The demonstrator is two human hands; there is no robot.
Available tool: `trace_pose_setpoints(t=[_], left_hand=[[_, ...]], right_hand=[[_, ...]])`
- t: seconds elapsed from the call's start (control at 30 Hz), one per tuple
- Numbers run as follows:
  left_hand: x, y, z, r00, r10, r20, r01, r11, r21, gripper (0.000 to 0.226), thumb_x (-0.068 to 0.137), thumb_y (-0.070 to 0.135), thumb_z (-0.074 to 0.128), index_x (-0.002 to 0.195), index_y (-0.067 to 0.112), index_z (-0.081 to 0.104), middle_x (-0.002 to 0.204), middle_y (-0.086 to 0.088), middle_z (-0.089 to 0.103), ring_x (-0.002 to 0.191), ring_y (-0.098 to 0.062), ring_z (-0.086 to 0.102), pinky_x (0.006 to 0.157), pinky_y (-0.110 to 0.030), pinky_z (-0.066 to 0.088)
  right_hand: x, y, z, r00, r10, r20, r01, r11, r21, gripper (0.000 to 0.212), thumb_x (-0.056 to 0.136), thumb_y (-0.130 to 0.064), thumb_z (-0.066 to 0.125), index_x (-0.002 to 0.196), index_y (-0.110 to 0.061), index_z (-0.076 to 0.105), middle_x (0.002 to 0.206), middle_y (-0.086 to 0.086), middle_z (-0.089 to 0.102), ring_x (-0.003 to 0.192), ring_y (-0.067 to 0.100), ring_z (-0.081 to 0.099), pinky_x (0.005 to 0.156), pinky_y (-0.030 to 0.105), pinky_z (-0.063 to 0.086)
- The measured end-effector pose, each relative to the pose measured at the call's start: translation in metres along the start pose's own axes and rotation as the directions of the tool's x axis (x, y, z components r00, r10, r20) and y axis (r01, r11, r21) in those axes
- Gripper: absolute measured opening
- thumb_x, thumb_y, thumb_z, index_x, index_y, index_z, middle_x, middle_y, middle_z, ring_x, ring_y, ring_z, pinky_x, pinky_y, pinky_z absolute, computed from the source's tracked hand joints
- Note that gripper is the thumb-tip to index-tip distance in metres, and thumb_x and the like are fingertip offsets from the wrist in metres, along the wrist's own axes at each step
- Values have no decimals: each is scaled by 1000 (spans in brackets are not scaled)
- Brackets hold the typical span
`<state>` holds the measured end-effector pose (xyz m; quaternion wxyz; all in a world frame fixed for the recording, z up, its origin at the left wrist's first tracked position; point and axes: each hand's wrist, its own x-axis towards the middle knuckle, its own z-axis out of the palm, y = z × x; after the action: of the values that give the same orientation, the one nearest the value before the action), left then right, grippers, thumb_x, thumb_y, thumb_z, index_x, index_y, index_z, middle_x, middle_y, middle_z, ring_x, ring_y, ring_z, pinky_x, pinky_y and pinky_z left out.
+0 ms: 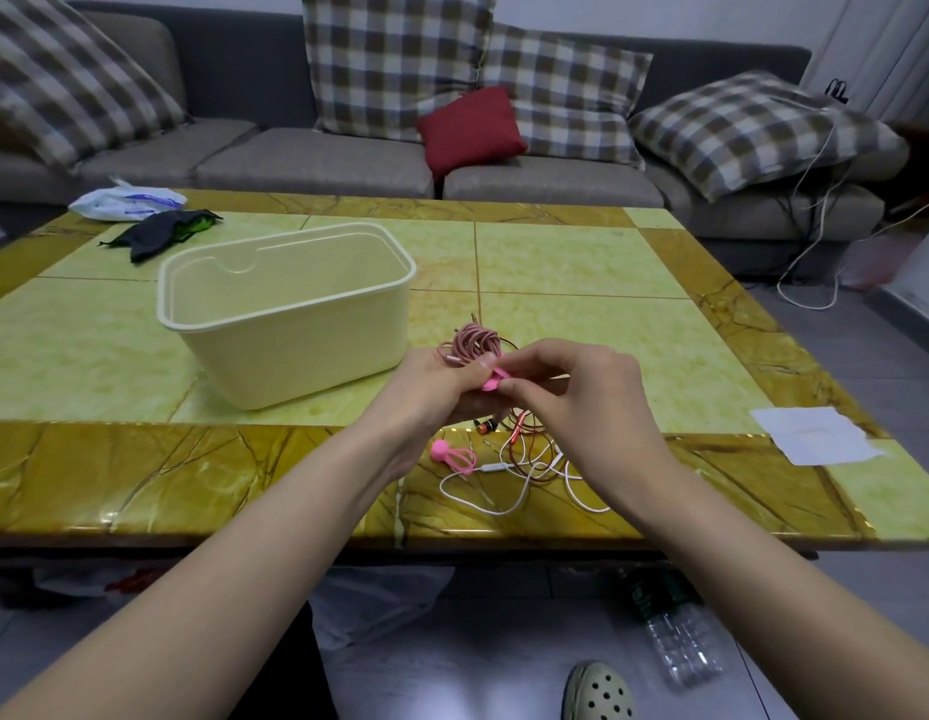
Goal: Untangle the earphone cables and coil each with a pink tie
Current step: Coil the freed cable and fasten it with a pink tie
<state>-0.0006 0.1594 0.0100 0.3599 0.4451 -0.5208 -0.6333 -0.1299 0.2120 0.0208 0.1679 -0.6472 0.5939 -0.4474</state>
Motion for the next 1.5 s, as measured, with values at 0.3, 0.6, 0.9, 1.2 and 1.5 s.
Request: trace_pose_setpoints(t=[0.3, 0.6, 0.9, 1.2, 1.5], left_hand=[[-2, 0, 6, 998, -61, 21, 62, 998, -27, 24, 95, 8, 48, 74, 2, 59, 53, -8, 52, 42, -10, 56, 79, -32, 57], [-3, 1, -1, 995, -60, 78, 64, 997, -48, 11, 84, 6, 64, 94, 2, 68, 87, -14, 73, 69, -17, 70, 71, -21, 57], [-8, 5, 1, 941, 24, 339, -140, 937, 322, 26, 88, -13, 46, 111, -2, 49, 92, -23, 70, 79, -26, 71, 69, -23, 55], [-7, -8, 14, 976, 74, 204, -179, 803, 568, 21, 93, 14, 56, 110, 11, 44, 76, -3, 74, 73, -10, 70, 64, -25, 51], [-1, -16, 28, 974, 206, 91, -203, 626, 753, 9, 92, 16, 57, 90, 9, 61, 77, -8, 72, 73, -13, 69, 61, -17, 49]], right_hand=[[-9, 12, 6, 984, -181, -5, 174, 953, -249, 15, 79, -9, 72, 94, -12, 76, 85, 3, 68, 79, 20, 64, 75, 35, 53], [-16, 18, 2, 992, -122, -29, 121, 992, -25, 26, 80, 7, 63, 91, -12, 76, 88, -4, 72, 87, 0, 63, 77, 2, 44], [1, 20, -1, 926, 225, 303, -232, 973, -14, 24, 81, -42, 65, 87, -19, 62, 78, 2, 67, 70, 15, 60, 65, 30, 45], [7, 38, 0, 919, 337, 205, -350, 936, 30, 45, 86, -37, 62, 72, 5, 67, 75, 29, 67, 74, 42, 65, 72, 49, 52], [5, 44, 9, 956, 292, -18, -293, 952, -85, 45, 89, -28, 62, 47, -21, 44, 33, -7, 44, 41, -1, 46, 44, 14, 33]])
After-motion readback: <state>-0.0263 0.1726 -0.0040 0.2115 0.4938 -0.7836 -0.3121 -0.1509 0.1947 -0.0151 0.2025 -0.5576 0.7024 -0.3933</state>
